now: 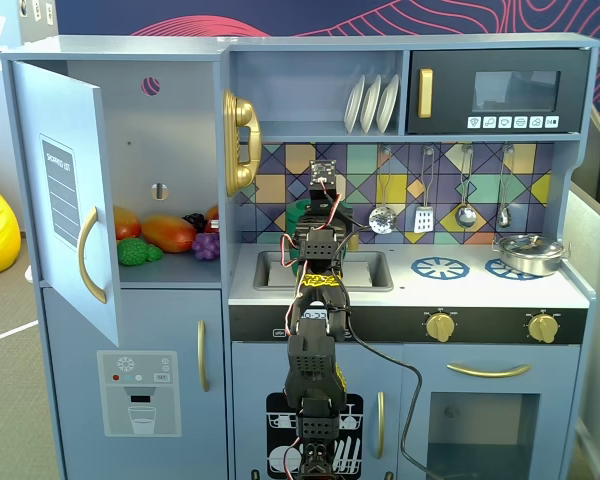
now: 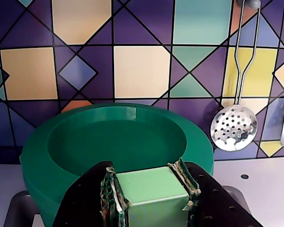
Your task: Pick up the lid from the counter and put it on the green recipient
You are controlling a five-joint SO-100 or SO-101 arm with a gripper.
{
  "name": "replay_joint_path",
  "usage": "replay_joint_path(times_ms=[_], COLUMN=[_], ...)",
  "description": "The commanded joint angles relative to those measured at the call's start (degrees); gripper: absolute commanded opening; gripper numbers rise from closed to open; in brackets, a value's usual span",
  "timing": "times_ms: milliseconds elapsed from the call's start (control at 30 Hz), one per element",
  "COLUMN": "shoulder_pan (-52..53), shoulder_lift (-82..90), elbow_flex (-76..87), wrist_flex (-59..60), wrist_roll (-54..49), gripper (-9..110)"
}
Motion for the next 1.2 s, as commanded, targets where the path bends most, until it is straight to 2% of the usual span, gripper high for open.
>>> replay_joint_path(times_ms=[0,333,500,667,833,933,1167], shoulder_pan=[-1.1,-1.6,-1.1,-0.6,-0.6,-0.8,0.7], shoulder_lift=[-0.2,-2.2,-1.3,1.9,8.3,15.4,36.0], elbow_flex=[-3.7,-4.1,-4.0,-4.3,-5.0,-4.3,10.8], wrist_flex=[-1.7,-2.9,-4.7,-2.2,0.8,7.6,23.3], wrist_roll=[-1.0,-1.8,0.4,-1.2,-2.8,-4.4,-1.3], gripper=[0,0,24,33,33,31,28])
